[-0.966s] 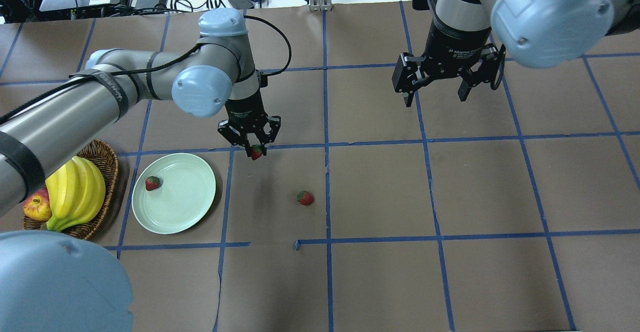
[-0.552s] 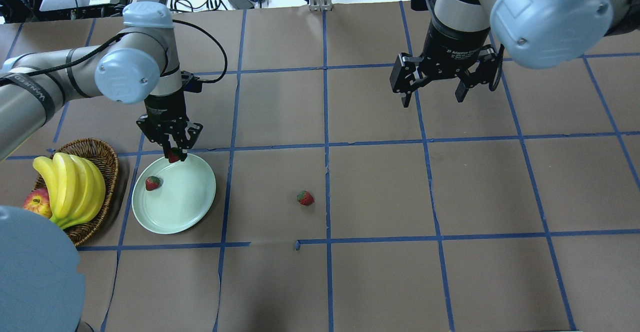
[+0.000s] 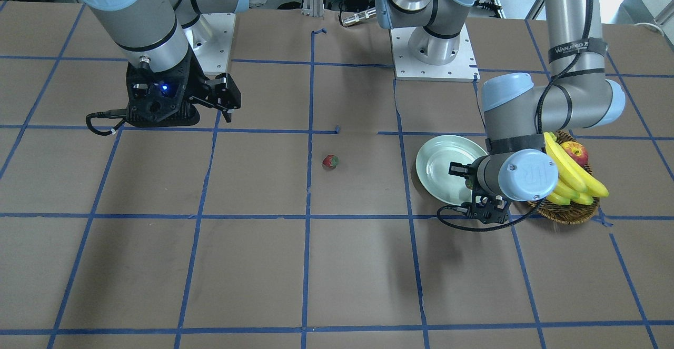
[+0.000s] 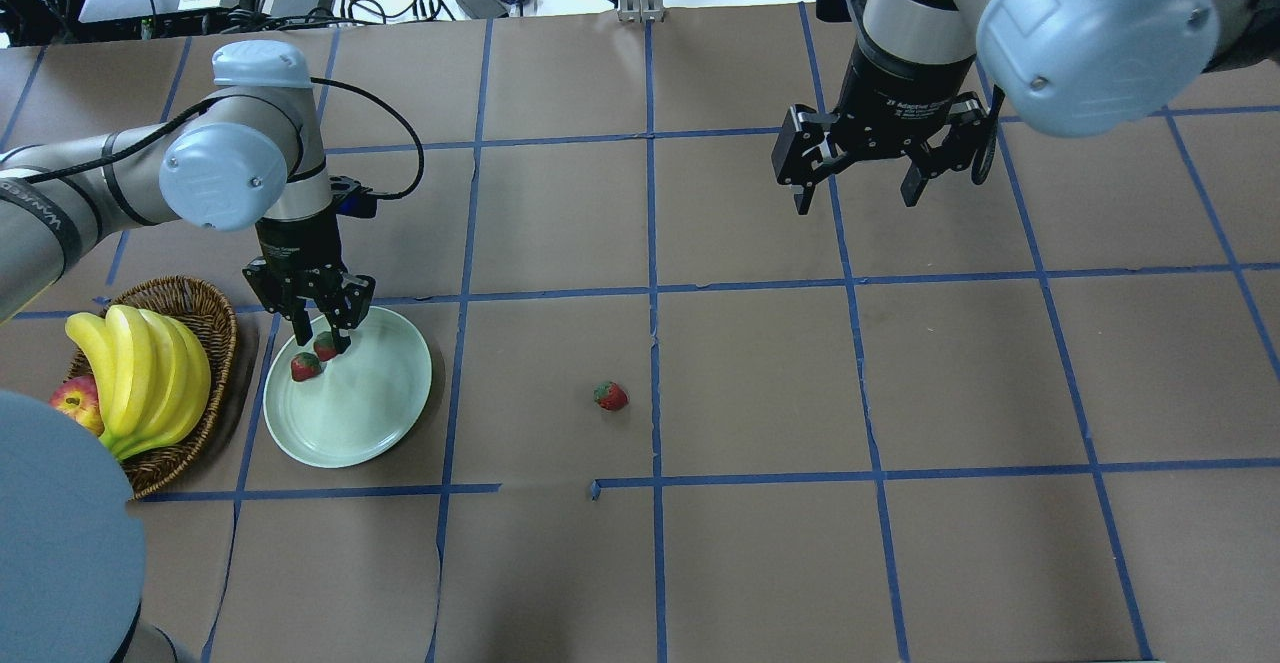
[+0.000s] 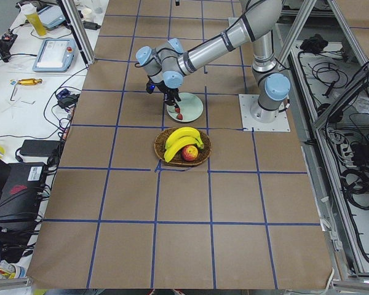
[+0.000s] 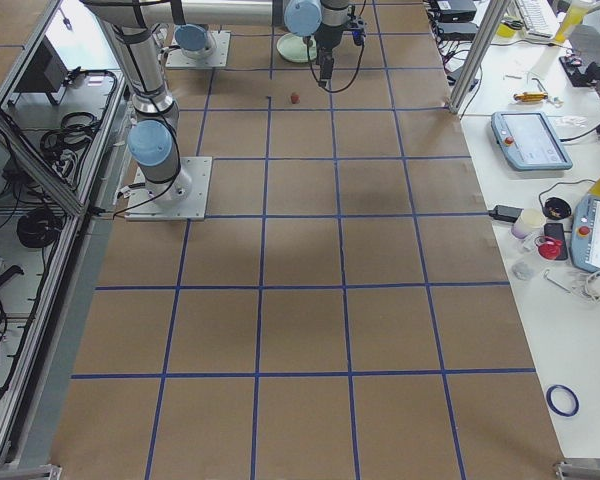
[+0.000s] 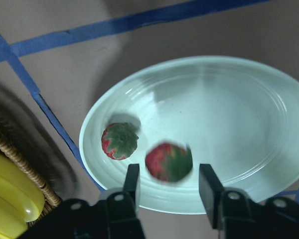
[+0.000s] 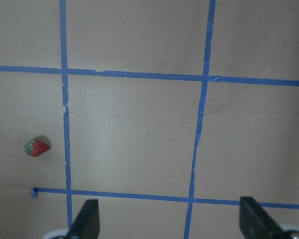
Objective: Collect all strawberries into plate
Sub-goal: 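Carry the strawberry over the green plate with the left gripper, then move the left gripper down over the last strawberry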
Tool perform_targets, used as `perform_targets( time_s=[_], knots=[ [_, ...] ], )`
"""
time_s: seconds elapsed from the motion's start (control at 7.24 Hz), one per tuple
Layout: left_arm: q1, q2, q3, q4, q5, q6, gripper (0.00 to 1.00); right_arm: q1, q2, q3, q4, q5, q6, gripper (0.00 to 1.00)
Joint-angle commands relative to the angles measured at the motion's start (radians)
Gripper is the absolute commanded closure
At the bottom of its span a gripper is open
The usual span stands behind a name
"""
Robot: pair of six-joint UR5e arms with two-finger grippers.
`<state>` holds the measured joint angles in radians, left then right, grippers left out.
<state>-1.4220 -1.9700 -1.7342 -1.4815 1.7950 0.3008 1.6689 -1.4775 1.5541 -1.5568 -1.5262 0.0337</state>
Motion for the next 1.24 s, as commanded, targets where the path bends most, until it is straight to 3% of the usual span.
perform_targets(
  time_s=[0.0, 0.41, 0.55, 0.83, 1.1],
  knots=[
    [-0.046, 0.040, 0.014, -0.031, -0.018, -0.020, 0.00, 0.000, 0.000, -0.002, -0.002, -0.003, 0.000, 0.00],
    [-0.226, 0.039, 0.028, -0.014, -0.239, -0.389, 0.00, -0.005, 0.000, -0.009, 0.000, -0.012, 0.000, 0.00],
    [-0.270, 0.030, 0.027, 0.001, -0.356, -0.457, 0.00, -0.005, -0.001, -0.009, 0.003, -0.012, -0.002, 0.00],
    [-0.322, -0.002, 0.006, 0.006, -0.523, -0.506, 0.00, -0.005, -0.001, -0.009, 0.006, -0.014, -0.002, 0.00],
    [-0.344, -0.042, -0.022, 0.039, -0.609, -0.522, 0.00, -0.005, -0.001, -0.005, 0.003, -0.014, -0.002, 0.00]
  ],
)
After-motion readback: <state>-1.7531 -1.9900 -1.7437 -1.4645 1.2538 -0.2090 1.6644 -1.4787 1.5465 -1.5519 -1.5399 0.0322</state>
